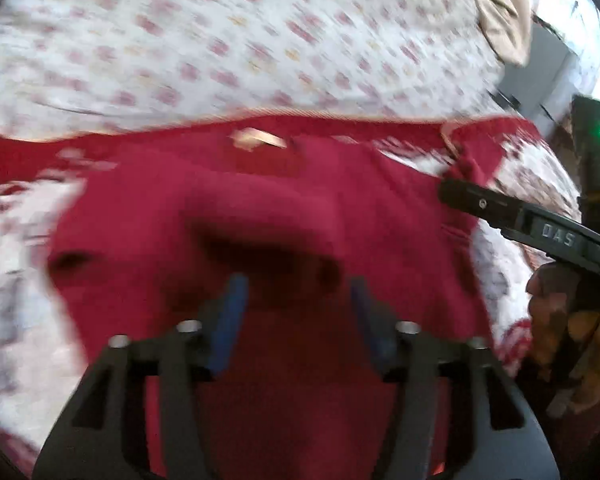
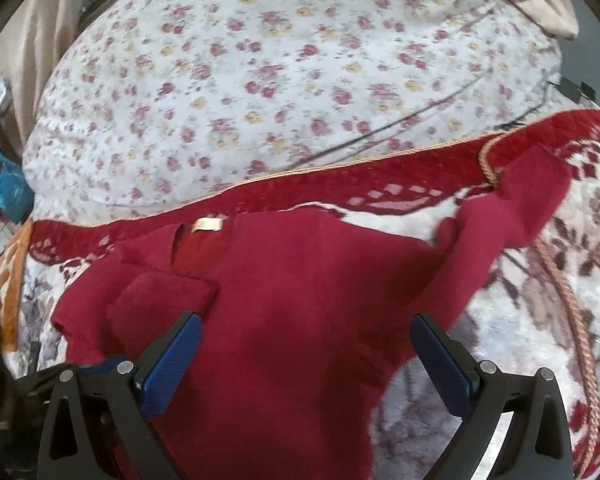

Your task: Fold small clothes

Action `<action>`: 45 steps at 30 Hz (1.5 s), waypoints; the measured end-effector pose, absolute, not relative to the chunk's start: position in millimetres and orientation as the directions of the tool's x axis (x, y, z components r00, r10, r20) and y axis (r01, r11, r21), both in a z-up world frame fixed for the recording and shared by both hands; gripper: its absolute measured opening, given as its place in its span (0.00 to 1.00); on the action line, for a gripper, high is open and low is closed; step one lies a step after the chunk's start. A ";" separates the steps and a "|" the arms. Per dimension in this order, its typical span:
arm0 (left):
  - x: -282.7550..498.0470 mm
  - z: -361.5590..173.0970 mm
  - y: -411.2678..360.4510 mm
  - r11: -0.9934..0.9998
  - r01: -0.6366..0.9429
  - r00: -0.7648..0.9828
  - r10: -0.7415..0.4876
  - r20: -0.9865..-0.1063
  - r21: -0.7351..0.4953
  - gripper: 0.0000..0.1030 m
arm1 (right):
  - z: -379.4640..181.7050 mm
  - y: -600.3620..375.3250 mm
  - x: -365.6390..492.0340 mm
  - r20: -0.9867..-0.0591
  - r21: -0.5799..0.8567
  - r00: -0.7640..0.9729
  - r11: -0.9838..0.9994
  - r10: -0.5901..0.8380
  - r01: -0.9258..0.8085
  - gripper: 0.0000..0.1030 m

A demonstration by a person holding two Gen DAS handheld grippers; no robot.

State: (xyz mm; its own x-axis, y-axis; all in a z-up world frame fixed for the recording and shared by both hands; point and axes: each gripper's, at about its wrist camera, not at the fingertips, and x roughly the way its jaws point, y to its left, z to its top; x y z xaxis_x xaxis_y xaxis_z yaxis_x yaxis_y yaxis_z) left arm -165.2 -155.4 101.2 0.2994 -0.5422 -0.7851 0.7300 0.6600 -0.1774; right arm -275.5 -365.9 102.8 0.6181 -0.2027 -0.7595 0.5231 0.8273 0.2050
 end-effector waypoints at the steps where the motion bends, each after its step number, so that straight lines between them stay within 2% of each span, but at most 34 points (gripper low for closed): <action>1: -162.8 104.3 -142.2 0.697 0.705 0.362 -0.516 -0.777 -0.134 0.58 | 102.1 -360.7 -269.8 -0.758 0.208 0.625 0.839 -0.187 0.503 1.00; 3: -151.7 106.6 -117.8 0.779 0.626 0.493 -0.430 -0.756 -0.035 0.58 | 100.4 -347.3 -258.0 -0.752 0.200 0.639 0.869 -0.160 0.453 1.00; 6: -128.8 93.3 -95.9 0.869 0.489 0.594 -0.272 -0.757 0.072 0.58 | 95.0 -315.6 -233.6 -0.750 0.152 0.650 0.922 -0.127 0.356 1.00; 9: -105.5 71.1 -81.1 0.911 0.406 0.576 -0.199 -0.793 0.066 0.58 | 86.2 -284.8 -209.1 -0.759 0.117 0.645 0.956 -0.089 0.270 0.96; 12: -96.6 57.4 -74.7 0.920 0.389 0.530 -0.195 -0.825 0.033 0.58 | 72.3 -259.7 -189.5 -0.782 0.055 0.619 0.981 -0.074 0.187 0.91; 14: -95.9 56.4 -74.9 0.923 0.384 0.516 -0.206 -0.831 0.009 0.58 | 58.6 -252.4 -176.2 -0.804 -0.030 0.579 0.982 -0.133 0.184 0.70; 15: -96.2 55.8 -74.9 0.923 0.384 0.515 -0.211 -0.831 0.003 0.58 | 50.0 -253.2 -170.4 -0.819 -0.050 0.555 0.981 -0.148 0.188 0.50; 17: -98.4 54.6 -77.1 0.923 0.385 0.519 -0.211 -0.828 0.007 0.58 | 42.0 -265.9 -169.0 -0.831 0.023 0.548 0.977 -0.099 0.211 0.44; 19: -98.2 51.1 -78.8 0.922 0.386 0.519 -0.201 -0.831 0.018 0.58 | 51.0 -281.2 -181.0 -0.811 0.123 0.584 0.961 -0.046 0.246 0.29; 23: -96.6 51.4 -82.3 0.928 0.373 0.524 -0.195 -0.829 0.018 0.58 | 76.0 -311.2 -208.8 -0.758 0.174 0.649 0.940 -0.063 0.295 0.18; 28: -91.8 48.7 -81.5 0.931 0.365 0.526 -0.195 -0.828 0.013 0.58 | 89.0 -359.0 -241.6 -0.737 0.236 0.665 0.874 -0.124 0.425 0.17; 31: -91.9 48.9 -80.8 0.930 0.367 0.525 -0.198 -0.828 0.010 0.58 | 67.0 -388.7 -261.1 -0.791 0.223 0.585 0.807 -0.178 0.548 0.17; 33: -93.5 51.5 -77.2 0.930 0.367 0.523 -0.210 -0.826 -0.004 0.58 | 56.2 -399.3 -270.4 -0.820 0.243 0.552 0.778 -0.154 0.579 0.17; 35: -96.6 57.8 -70.8 0.932 0.361 0.538 -0.222 -0.813 -0.016 0.58 | 51.3 -403.9 -279.8 -0.833 0.278 0.541 0.755 -0.119 0.594 0.28; 38: -99.8 69.2 -59.7 0.943 0.332 0.576 -0.222 -0.787 -0.023 0.58 | 64.1 -407.2 -295.7 -0.832 0.242 0.524 0.729 -0.185 0.641 0.45; 41: -100.6 78.0 -51.4 0.952 0.303 0.608 -0.232 -0.759 -0.047 0.58 | 88.7 -410.3 -308.3 -0.795 0.211 0.537 0.702 -0.282 0.680 0.46; 45: -97.4 84.6 -49.7 0.950 0.297 0.621 -0.267 -0.737 -0.094 0.58 | 112.5 -395.6 -294.7 -0.732 0.270 0.640 0.762 -0.235 0.589 0.47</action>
